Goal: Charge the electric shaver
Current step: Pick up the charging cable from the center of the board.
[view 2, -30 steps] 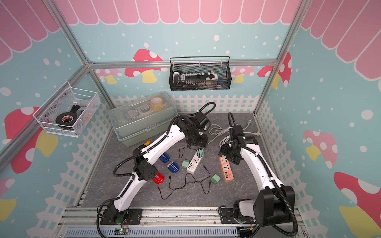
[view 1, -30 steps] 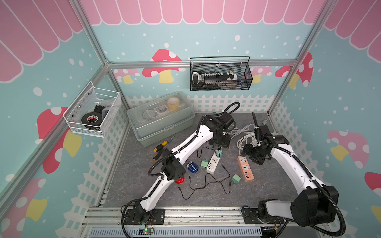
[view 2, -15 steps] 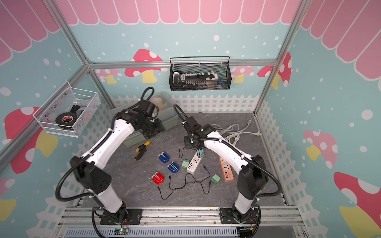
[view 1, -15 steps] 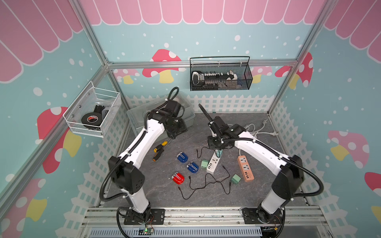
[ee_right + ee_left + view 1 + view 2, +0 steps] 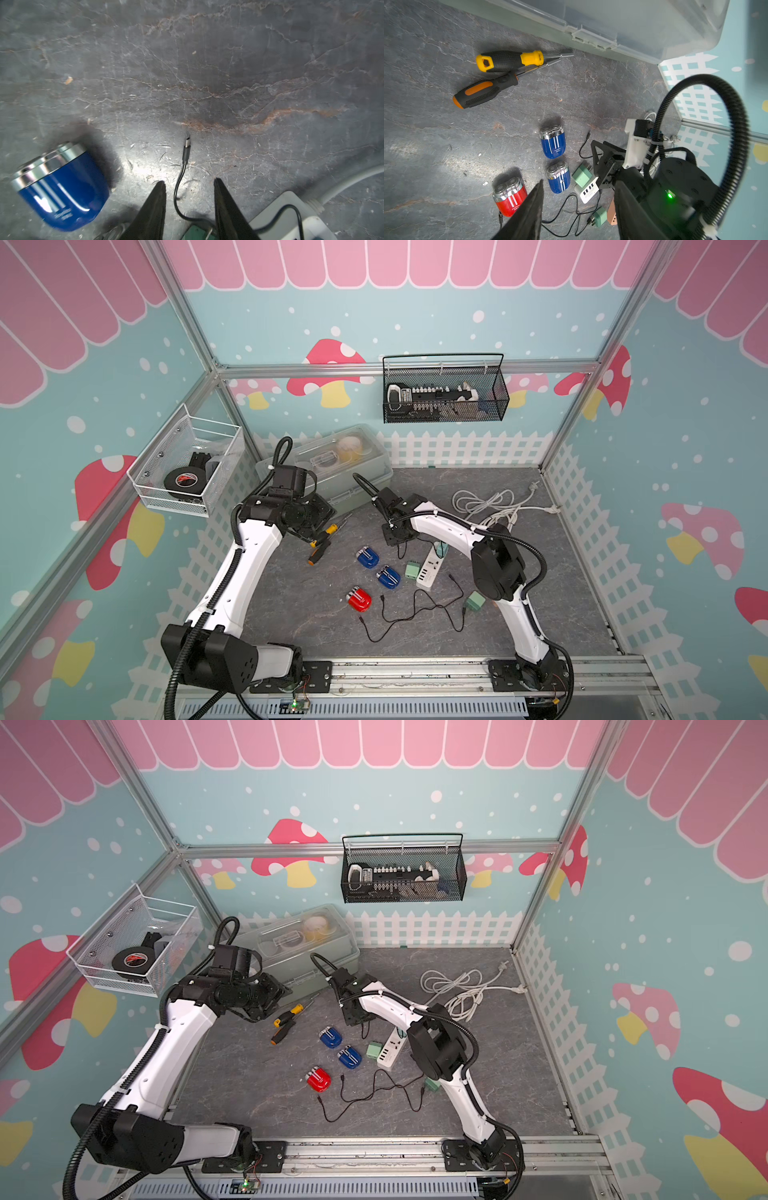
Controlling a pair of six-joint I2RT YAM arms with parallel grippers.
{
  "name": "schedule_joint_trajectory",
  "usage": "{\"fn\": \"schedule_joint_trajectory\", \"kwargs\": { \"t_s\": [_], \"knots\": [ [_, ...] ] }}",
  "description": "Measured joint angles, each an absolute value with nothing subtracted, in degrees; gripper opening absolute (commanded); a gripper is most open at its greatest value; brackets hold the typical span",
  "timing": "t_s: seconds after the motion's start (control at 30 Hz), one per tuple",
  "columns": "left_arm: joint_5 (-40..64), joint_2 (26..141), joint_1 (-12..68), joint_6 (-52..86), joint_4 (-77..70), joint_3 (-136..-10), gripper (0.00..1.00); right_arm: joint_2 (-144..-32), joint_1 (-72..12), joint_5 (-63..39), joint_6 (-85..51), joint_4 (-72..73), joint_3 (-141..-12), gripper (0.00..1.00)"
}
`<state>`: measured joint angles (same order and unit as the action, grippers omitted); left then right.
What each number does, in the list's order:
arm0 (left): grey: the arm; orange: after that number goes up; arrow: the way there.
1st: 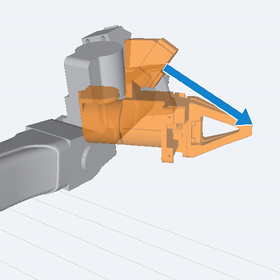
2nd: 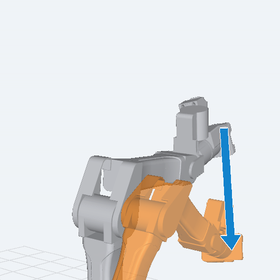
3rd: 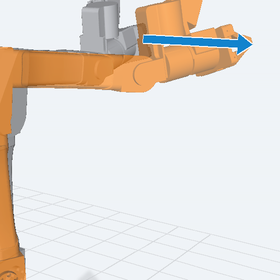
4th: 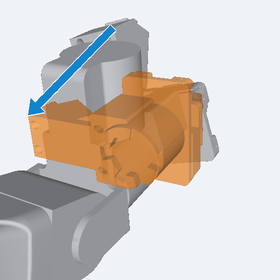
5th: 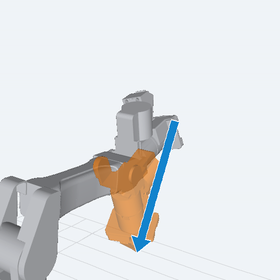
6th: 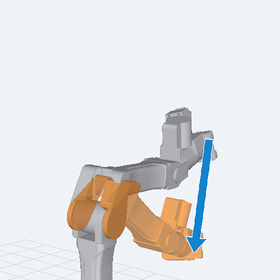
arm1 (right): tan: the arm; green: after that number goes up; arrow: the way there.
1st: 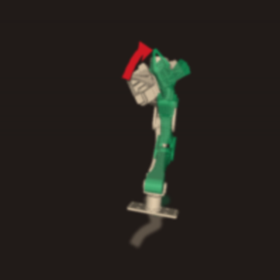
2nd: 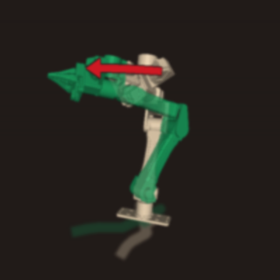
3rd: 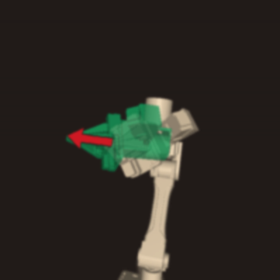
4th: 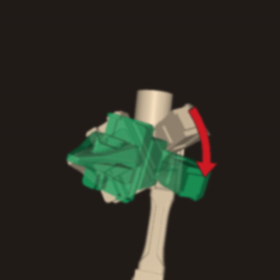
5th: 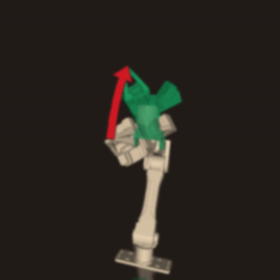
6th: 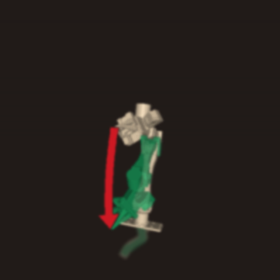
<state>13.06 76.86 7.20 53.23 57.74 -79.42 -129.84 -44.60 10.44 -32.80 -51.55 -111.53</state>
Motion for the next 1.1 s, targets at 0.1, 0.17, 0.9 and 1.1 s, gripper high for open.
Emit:
{"fn": "schedule_joint_trajectory", "kwargs": {
  "t_s": [0.1,0.17,0.9,1.1],
  "knots": [
    [13.8,76.6,7.2,53.2,57.7,-79.0,0.53,-131.1,-44.6,10.4,-33.3,-52.1,-111.5,0.34],
    [14.2,76.6,7.2,53.2,57.7,-78.8,0.52,-131.3,-44.6,10.3,-33.6,-52.0,-111.0,0.32],
    [15.3,76.9,7.3,53.2,57.1,-78.8,0.48,-133.3,-44.6,8.1,-33.0,-48.5,-109.6,0.26],
    [15.3,76.9,7.3,53.2,57.1,-78.6,0.47,-134.9,-44.6,7.9,-31.9,-48.2,-112.1,0.17]
  ]
}}
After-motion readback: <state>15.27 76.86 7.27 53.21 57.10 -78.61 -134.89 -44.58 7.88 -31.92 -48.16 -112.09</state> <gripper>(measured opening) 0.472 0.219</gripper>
